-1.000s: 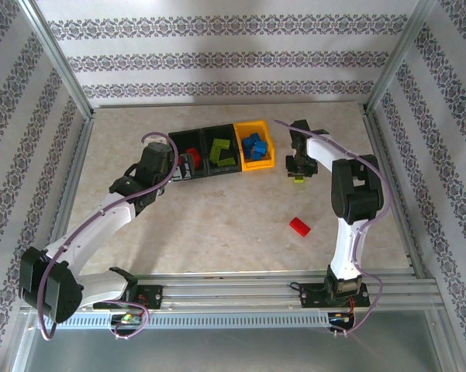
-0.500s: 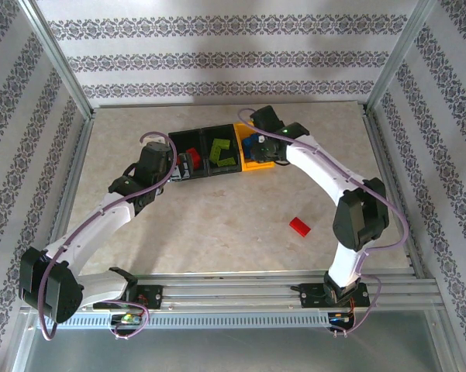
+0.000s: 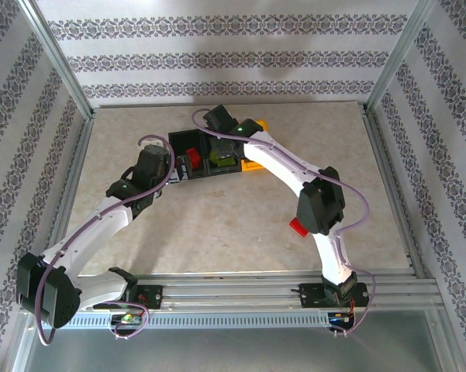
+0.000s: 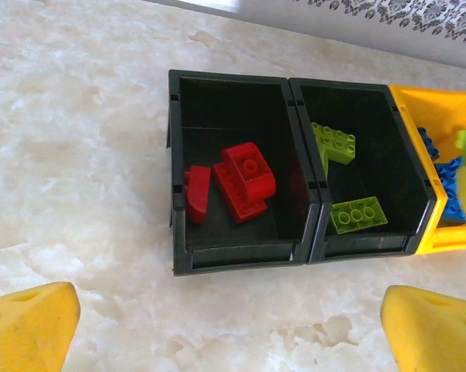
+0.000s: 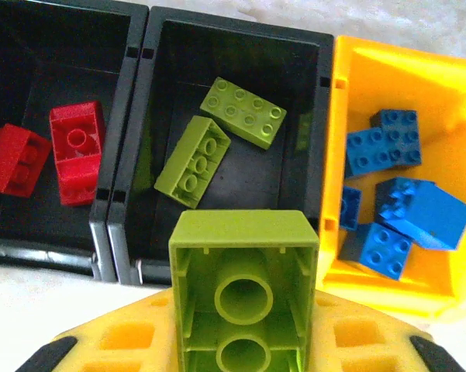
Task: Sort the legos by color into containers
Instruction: Place the lego in the container.
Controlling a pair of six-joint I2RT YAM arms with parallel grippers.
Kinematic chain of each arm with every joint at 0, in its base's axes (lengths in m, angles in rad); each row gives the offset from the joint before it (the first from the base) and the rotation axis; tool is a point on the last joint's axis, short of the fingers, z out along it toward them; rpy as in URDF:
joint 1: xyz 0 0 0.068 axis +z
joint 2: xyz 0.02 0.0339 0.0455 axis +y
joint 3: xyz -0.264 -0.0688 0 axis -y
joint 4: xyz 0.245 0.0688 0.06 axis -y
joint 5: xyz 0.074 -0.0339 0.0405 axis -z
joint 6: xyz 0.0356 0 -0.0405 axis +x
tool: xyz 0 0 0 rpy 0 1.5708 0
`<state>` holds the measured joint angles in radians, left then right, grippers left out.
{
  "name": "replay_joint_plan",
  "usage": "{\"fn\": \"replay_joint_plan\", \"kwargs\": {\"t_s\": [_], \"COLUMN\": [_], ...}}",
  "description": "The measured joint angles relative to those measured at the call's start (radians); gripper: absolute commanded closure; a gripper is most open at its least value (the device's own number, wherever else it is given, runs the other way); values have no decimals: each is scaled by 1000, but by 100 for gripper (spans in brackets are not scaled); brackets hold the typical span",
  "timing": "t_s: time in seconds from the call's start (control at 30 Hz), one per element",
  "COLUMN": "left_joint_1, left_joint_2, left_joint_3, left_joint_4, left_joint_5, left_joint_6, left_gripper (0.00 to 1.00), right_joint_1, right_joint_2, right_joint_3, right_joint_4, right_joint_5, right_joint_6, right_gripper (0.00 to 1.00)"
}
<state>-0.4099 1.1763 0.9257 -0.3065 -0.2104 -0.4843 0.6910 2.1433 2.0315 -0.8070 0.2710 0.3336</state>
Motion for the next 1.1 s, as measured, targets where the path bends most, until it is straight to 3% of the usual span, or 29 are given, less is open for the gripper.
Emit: {"fn": "replay_joint_plan", "kwargs": {"t_s": [0.33,0.67,0.97,1.1], "left_joint_1": [11,13,14,18], "left_joint_2": [-11,-17,-18,-18], "left_joint_3": [-11,-15,-15,-15], "left_joint_4": [0,0,0,0], "left_joint_5": [0,0,0,0], "left_joint_6": [0,0,0,-1], "left_gripper": [0,0,0,0], "right_joint_1": [-2,-36,-59,-59], "right_joint_2": [196,269,287,287], "right_joint_3": [171,216,225,231], "right_joint_4": [-16,-25,-31,-31], "right_joint_5": [6,6,10,10], "right_joint_6": [5,5,2,1], "right_gripper": [73,70,54,53]}}
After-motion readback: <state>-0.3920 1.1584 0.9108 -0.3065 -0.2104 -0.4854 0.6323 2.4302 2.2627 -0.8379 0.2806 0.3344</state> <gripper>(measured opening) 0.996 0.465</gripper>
